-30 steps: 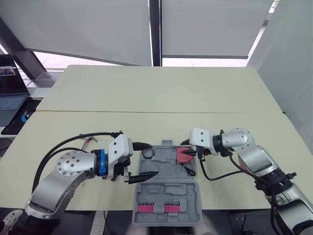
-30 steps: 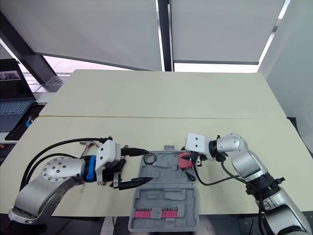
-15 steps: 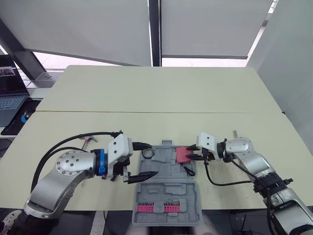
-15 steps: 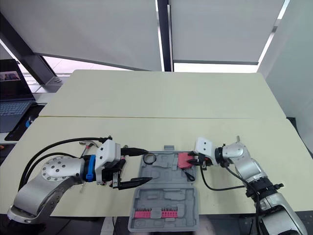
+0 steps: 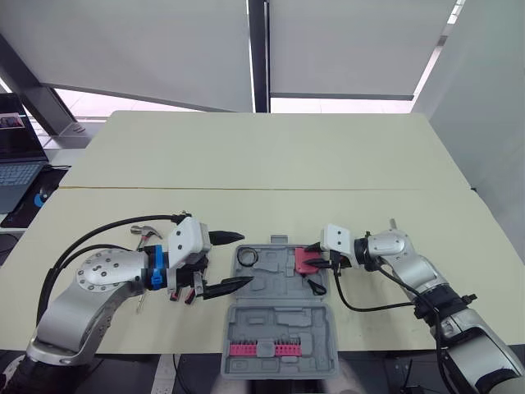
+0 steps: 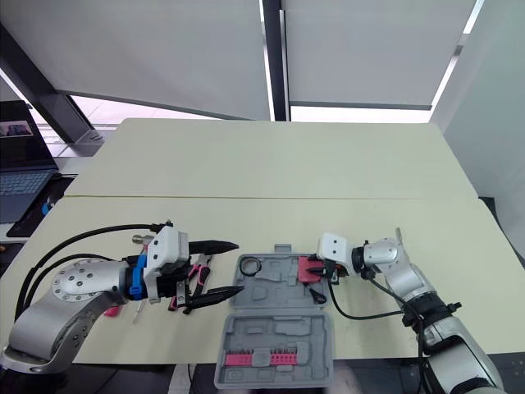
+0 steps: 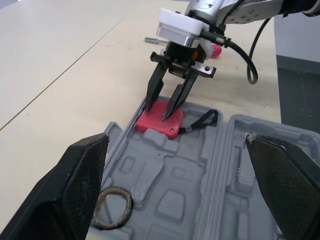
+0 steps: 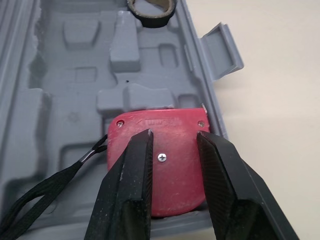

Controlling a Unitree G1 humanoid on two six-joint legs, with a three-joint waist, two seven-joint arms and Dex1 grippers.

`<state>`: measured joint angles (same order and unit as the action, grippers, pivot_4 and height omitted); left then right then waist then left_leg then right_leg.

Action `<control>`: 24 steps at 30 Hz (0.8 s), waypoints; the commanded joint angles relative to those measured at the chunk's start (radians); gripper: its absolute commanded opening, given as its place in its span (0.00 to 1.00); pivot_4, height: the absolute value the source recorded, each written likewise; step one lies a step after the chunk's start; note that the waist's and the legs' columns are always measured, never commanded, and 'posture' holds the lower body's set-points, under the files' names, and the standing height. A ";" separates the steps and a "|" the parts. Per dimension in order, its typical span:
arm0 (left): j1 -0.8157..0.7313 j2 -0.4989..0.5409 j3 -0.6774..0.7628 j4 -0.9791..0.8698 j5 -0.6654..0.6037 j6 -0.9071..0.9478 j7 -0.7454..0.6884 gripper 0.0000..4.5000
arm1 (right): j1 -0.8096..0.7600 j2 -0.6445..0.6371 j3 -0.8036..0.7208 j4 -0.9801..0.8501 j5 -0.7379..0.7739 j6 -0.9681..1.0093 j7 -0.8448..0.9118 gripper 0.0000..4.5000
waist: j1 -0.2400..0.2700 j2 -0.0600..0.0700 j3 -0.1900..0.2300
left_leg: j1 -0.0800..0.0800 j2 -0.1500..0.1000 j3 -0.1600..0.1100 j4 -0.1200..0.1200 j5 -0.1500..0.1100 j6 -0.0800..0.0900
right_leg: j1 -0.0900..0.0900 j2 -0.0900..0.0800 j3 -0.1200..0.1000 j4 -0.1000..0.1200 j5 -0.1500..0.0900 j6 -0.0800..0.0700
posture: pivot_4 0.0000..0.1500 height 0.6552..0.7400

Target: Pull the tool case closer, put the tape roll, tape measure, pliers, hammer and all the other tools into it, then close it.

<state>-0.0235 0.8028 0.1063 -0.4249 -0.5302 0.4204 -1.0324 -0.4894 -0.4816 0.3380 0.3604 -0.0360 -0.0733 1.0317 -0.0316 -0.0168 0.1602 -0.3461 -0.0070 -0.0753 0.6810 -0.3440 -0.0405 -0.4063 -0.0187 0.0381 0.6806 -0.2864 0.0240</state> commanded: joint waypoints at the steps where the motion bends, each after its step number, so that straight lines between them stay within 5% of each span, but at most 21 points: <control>1: 0.038 0.004 0.137 0.063 -0.010 -0.052 0.012 1.00 | 0.028 -0.030 -0.102 -0.190 0.073 0.053 -0.035 0.32 | 0.001 0.001 0.001 | -0.001 0.000 0.000 0.000 0.000 0.000 | -0.001 0.000 0.000 0.000 0.000 0.000 | 1.00 1.00; 7: 0.155 -0.003 0.352 0.211 0.000 -0.103 0.040 1.00 | 0.175 -0.152 -0.301 -0.439 0.150 0.214 -0.102 0.32 | 0.004 0.001 0.001 | -0.001 0.000 -0.001 -0.001 0.000 0.000 | -0.001 -0.001 0.000 -0.001 0.000 0.000 | 1.00 1.00; 13: 0.296 0.027 0.488 0.507 0.064 -0.203 0.005 1.00 | 0.405 -0.322 -0.550 -0.439 0.171 0.236 -0.130 0.32 | 0.005 0.001 0.001 | -0.001 -0.001 0.000 -0.001 0.000 0.001 | 0.000 -0.001 0.000 -0.002 0.000 0.000 | 1.00 1.00; 18: 0.377 0.019 0.564 0.551 0.049 -0.200 0.003 1.00 | 0.578 -0.411 -0.662 -0.443 0.219 0.254 -0.055 0.53 | 0.003 0.000 0.001 | 0.001 0.000 0.000 -0.001 0.000 0.001 | 0.002 -0.001 0.000 -0.001 0.000 0.000 | 1.00 1.00; 24: 0.431 0.021 0.604 0.490 0.038 -0.149 0.030 1.00 | 0.700 -0.475 -0.691 -0.462 0.227 0.254 0.009 0.91 | 0.003 0.000 0.001 | 0.001 0.000 0.001 -0.001 0.000 0.001 | 0.002 -0.001 0.000 -0.001 0.000 0.000 | 1.00 1.00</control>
<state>0.4009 0.8089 0.6645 0.1050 -0.4725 0.2602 -1.0119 0.1950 -0.9302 -0.3147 -0.0661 0.1775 0.1841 1.0196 -0.0287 -0.0166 0.1613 -0.3450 -0.0070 -0.0745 0.6798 -0.3444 -0.0398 -0.4043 -0.0197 0.0380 0.6800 -0.2865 0.0242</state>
